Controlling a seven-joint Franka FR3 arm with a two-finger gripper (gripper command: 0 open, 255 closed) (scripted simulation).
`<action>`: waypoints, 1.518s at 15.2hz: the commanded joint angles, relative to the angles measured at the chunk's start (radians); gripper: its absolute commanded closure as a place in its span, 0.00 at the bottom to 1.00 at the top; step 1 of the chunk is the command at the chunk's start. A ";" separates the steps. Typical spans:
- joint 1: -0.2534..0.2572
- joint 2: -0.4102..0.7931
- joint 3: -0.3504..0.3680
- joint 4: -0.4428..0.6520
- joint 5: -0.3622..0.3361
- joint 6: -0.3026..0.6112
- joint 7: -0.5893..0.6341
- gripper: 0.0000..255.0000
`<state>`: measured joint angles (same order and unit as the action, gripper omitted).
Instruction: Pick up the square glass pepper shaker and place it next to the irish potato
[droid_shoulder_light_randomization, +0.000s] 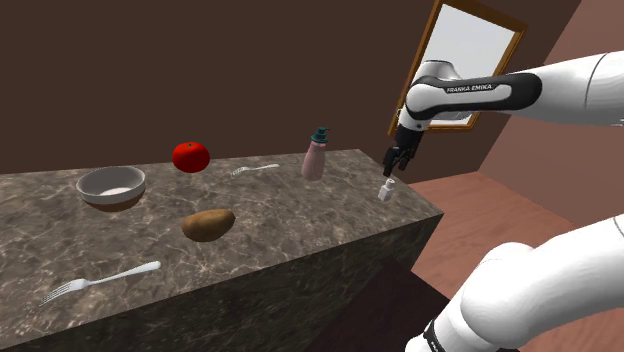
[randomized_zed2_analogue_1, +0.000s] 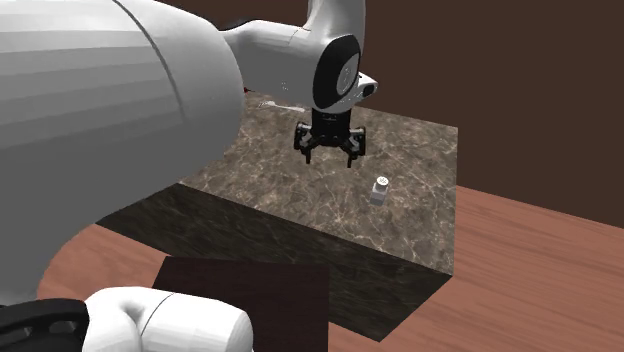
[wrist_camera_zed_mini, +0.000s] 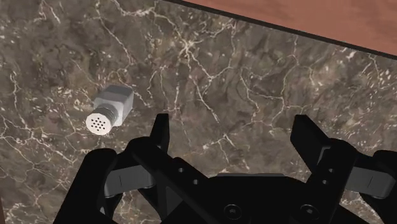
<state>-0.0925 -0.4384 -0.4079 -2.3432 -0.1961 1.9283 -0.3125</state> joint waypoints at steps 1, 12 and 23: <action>0.001 0.067 -0.044 0.029 0.009 0.028 -0.057 0.00; -0.032 0.527 -0.221 0.270 0.219 0.134 -0.426 0.00; -0.058 0.624 -0.214 0.244 0.283 0.231 -0.488 0.00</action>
<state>-0.1502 0.1824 -0.6226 -2.0968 0.0846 2.1544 -0.7986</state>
